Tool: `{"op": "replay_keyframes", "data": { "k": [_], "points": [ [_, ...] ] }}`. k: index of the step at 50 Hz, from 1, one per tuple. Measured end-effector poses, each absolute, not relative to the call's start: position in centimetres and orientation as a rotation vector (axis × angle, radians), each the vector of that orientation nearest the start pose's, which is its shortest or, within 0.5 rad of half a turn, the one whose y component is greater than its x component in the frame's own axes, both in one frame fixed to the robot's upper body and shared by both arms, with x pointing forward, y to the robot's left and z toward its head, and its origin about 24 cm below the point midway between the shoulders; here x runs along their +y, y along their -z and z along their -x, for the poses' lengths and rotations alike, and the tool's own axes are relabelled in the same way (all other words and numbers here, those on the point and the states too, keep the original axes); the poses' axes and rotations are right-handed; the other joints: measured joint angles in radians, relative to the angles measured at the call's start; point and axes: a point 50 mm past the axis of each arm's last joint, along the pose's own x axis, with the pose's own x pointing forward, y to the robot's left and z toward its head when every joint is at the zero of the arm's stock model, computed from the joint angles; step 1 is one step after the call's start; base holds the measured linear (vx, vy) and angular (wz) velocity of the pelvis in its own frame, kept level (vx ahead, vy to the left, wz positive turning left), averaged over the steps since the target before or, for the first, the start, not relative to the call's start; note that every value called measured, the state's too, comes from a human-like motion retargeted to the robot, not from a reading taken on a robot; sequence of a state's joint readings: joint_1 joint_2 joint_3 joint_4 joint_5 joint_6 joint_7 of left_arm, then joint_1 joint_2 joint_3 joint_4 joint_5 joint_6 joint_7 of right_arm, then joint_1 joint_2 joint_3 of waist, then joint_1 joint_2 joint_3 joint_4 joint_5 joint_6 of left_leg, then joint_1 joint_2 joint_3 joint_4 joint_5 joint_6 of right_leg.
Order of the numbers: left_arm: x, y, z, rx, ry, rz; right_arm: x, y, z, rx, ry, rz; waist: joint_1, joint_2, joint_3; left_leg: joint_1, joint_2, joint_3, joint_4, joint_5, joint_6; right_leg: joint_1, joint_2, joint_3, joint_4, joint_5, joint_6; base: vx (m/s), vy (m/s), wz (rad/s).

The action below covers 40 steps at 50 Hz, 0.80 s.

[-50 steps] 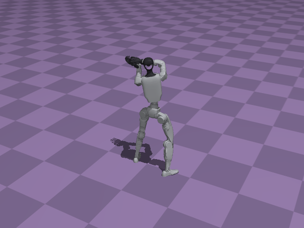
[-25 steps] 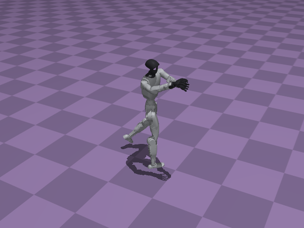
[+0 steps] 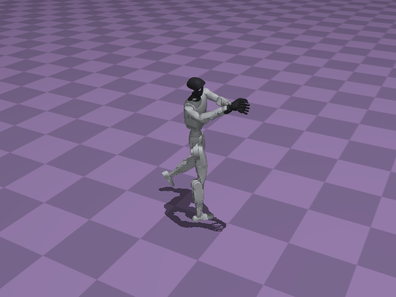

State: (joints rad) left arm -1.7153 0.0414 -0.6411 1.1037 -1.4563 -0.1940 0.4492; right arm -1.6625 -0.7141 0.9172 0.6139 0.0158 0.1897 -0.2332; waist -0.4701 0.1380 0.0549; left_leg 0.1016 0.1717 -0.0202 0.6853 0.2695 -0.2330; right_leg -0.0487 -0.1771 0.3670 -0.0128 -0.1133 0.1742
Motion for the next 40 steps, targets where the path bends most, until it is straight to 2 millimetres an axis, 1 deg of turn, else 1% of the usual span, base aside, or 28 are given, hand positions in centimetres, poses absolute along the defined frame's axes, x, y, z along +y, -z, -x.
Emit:
{"op": "replay_keyframes", "data": {
  "k": [3,6,8,10,12,13,14,16,18,19,20,21,22,23,25,26,27,28,29,30,32,33,35,36,37,38,39,40],
  "points": [
    [-1.7,-34.6,-38.6,-0.212,0.239,0.633,-10.9,-40.1,-37.1,-0.752,0.167,1.166,0.031,-0.018,-0.001,-0.008,0.070,0.109,-0.002,-0.128,0.049,-0.008,-0.020,-0.095,0.051,-0.031,0.007,-0.20,0.10,1.79],
    [-1.0,-34.2,-38.8,-0.221,0.237,0.632,-10.5,-39.5,-37.1,-0.766,0.153,1.151,0.059,-0.034,0.003,-0.012,0.143,0.251,-0.024,-0.261,0.097,-0.025,-0.041,-0.203,0.115,-0.058,0.020,-0.24,0.15,2.01],
    [-0.5,-34.0,-38.8,-0.235,0.238,0.619,-10.2,-39.2,-37.0,-0.777,0.139,1.140,0.076,-0.050,0.006,-0.012,0.186,0.371,-0.050,-0.342,0.136,-0.041,-0.064,-0.280,0.161,-0.070,0.036,-0.27,0.19,2.23],
    [-0.1,-34.0,-38.7,-0.265,0.239,0.598,-9.9,-39.0,-36.9,-0.794,0.130,1.135,0.091,-0.071,0.009,-0.004,0.225,0.529,-0.087,-0.416,0.183,-0.059,-0.097,-0.362,0.206,-0.075,0.056,-0.28,0.24,2.39],
    [0.1,-33.7,-38.5,-0.282,0.246,0.613,-9.7,-38.5,-36.9,-0.807,0.122,1.130,0.119,-0.099,0.000,0.009,0.225,0.677,-0.156,-0.482,0.211,-0.078,-0.138,-0.441,0.247,-0.073,0.074,-0.28,0.28,2.30],
    [0.5,-33.7,-38.5,-0.311,0.242,0.591,-9.3,-38.4,-36.7,-0.821,0.118,1.136,0.133,-0.117,0.002,0.015,0.208,0.731,-0.205,-0.506,0.220,-0.089,-0.161,-0.474,0.266,-0.070,0.075,-0.27,0.31,2.04],
    [0.9,-33.7,-38.4,-0.327,0.231,0.605,-8.9,-38.2,-36.6,-0.833,0.106,1.132,0.152,-0.132,0.002,0.016,0.188,0.743,-0.256,-0.522,0.225,-0.095,-0.177,-0.505,0.280,-0.065,0.070,-0.26,0.32,1.84],
    [1.5,-33.3,-38.2,-0.338,0.221,0.653,-8.0,-37.7,-36.5,-0.851,0.072,1.120,0.205,-0.160,0.000,0.007,0.152,0.699,-0.351,-0.536,0.222,-0.096,-0.199,-0.560,0.293,-0.047,0.043,-0.23,0.33,1.61],
    [1.5,-32.5,-37.9,-0.341,0.235,0.696,-7.7,-37.1,-36.3,-0.858,0.047,1.137,0.285,-0.181,-0.005,-0.014,0.127,0.631,-0.415,-0.530,0.210,-0.084,-0.215,-0.608,0.288,-0.011,0.018,-0.18,0.33,1.47],
    [2.3,-32.1,-38.1,-0.427,0.203,0.481,-7.3,-36.8,-36.2,-0.870,0.010,1.148,0.320,-0.192,-0.011,-0.027,0.119,0.602,-0.429,-0.528,0.204,-0.077,-0.224,-0.626,0.288,0.010,0.012,-0.13,0.33,1.44],
    [3.4,-31.3,-38.5,-0.531,0.140,0.139,-6.7,-36.4,-35.9,-0.887,-0.041,1.158,0.349,-0.203,-0.018,-0.042,0.112,0.574,-0.438,-0.528,0.199,-0.070,-0.233,-0.643,0.290,0.030,0.008,-0.11,0.33,1.38],
    [3.1,-31.8,-38.1,-0.503,0.190,0.301,-6.3,-36.8,-35.7,-0.898,-0.047,1.166,0.399,-0.222,0.000,-0.051,0.101,0.551,-0.447,-0.529,0.196,-0.067,-0.244,-0.653,0.299,0.049,0.011,-0.09,0.33,1.33],
    [3.2,-32.1,-37.8,-0.486,0.221,0.423,-5.9,-37.1,-35.4,-0.913,-0.055,1.174,0.448,-0.238,0.014,-0.059,0.092,0.525,-0.456,-0.529,0.192,-0.063,-0.255,-0.662,0.309,0.067,0.014,-0.07,0.33,1.31],
    [3.7,-32.3,-37.7,-0.495,0.220,0.467,-5.4,-37.2,-35.1,-0.934,-0.066,1.184,0.494,-0.248,0.021,-0.067,0.084,0.497,-0.464,-0.529,0.186,-0.057,-0.263,-0.668,0.320,0.084,0.013,-0.04,0.31,1.41],
    [5.0,-31.6,-37.8,-0.499,0.195,0.511,-4.5,-36.7,-34.7,-0.966,-0.103,1.189,0.576,-0.266,0.006,-0.092,0.073,0.434,-0.465,-0.530,0.169,-0.044,-0.277,-0.676,0.346,0.113,0.011,0.00,0.28,1.57],
    [4.5,-32.4,-36.8,-0.490,0.303,0.750,-3.8,-37.0,-34.4,-0.988,-0.109,1.202,0.618,-0.275,0.019,-0.103,0.067,0.401,-0.470,-0.525,0.156,-0.038,-0.281,-0.675,0.360,0.127,0.007,0.03,0.25,1.66],
    [4.9,-32.7,-36.4,-0.500,0.324,0.845,-3.1,-37.1,-34.0,-1.013,-0.119,1.209,0.657,-0.282,0.024,-0.114,0.062,0.368,-0.474,-0.521,0.146,-0.030,-0.283,-0.673,0.373,0.142,0.004,0.06,0.23,1.71],
    [6.5,-32.1,-37.0,-0.555,0.185,0.650,-2.7,-36.9,-33.7,-1.041,-0.139,1.203,0.694,-0.286,0.009,-0.125,0.060,0.332,-0.476,-0.520,0.139,-0.020,-0.282,-0.671,0.385,0.155,0.002,0.09,0.21,1.71],
    [7.8,-31.8,-37.1,-0.583,0.116,0.586,-1.9,-36.6,-33.3,-1.066,-0.164,1.189,0.724,-0.292,-0.005,-0.133,0.057,0.298,-0.482,-0.516,0.135,-0.012,-0.279,-0.662,0.394,0.171,-0.003,0.11,0.19,1.69],
    [9.0,-31.6,-36.9,-0.601,0.083,0.587,-1.0,-36.3,-32.9,-1.090,-0.191,1.170,0.751,-0.300,-0.018,-0.141,0.054,0.265,-0.490,-0.511,0.131,-0.005,-0.274,-0.650,0.402,0.188,-0.009,0.11,0.16,1.63],
    [9.5,-32.7,-35.9,-0.662,0.085,0.668,-0.2,-37.3,-31.9,-1.155,-0.193,1.180,0.844,-0.329,0.000,-0.161,0.042,0.200,-0.497,-0.503,0.124,0.003,-0.269,-0.617,0.422,0.215,-0.007,0.11,0.14,1.62],
    [10.2,-33.2,-35.4,-0.694,0.073,0.730,0.4,-37.6,-31.4,-1.193,-0.198,1.178,0.881,-0.343,0.004,-0.171,0.035,0.166,-0.501,-0.498,0.122,0.010,-0.264,-0.598,0.427,0.232,-0.006,0.13,0.12,1.63],
    [11.3,-34.3,-33.9,-0.730,0.079,1.024,1.9,-38.4,-30.0,-1.283,-0.200,1.159,0.953,-0.375,0.017,-0.190,0.018,0.101,-0.513,-0.488,0.123,0.022,-0.256,-0.558,0.437,0.263,-0.001,0.14,0.11,1.64],
    [12.0,-34.7,-33.5,-0.773,0.060,0.998,2.5,-38.7,-29.4,-1.325,-0.207,1.169,0.985,-0.387,0.020,-0.199,0.011,0.068,-0.520,-0.483,0.119,0.031,-0.248,-0.539,0.437,0.281,0.007,0.15,0.09,1.67],
    [12.7,-35.1,-32.8,-0.835,0.035,1.009,3.2,-39.0,-28.6,-1.376,-0.216,1.173,1.017,-0.399,0.023,-0.208,0.005,0.035,-0.528,-0.478,0.115,0.040,-0.240,-0.520,0.435,0.298,0.015,0.15,0.08,1.68],
    [13.8,-35.4,-31.7,-0.933,0.005,1.100,4.0,-39.3,-27.7,-1.440,-0.232,1.162,1.047,-0.411,0.028,-0.216,-0.001,0.003,-0.538,-0.472,0.108,0.049,-0.230,-0.501,0.432,0.314,0.027,0.15,0.07,1.67],
    [14.2,-35.8,-31.1,-0.972,-0.013,1.082,4.7,-39.5,-26.9,-1.479,-0.244,1.170,1.075,-0.421,0.033,-0.223,-0.008,-0.028,-0.548,-0.466,0.105,0.058,-0.220,-0.480,0.429,0.331,0.037,0.15,0.06,1.64],
    [14.3,-36.2,-30.8,-0.983,-0.032,1.009,5.3,-39.7,-26.3,-1.506,-0.254,1.188,1.104,-0.432,0.037,-0.231,-0.015,-0.059,-0.558,-0.459,0.105,0.068,-0.209,-0.458,0.425,0.349,0.046,0.15,0.06,1.59]
  ]
}}
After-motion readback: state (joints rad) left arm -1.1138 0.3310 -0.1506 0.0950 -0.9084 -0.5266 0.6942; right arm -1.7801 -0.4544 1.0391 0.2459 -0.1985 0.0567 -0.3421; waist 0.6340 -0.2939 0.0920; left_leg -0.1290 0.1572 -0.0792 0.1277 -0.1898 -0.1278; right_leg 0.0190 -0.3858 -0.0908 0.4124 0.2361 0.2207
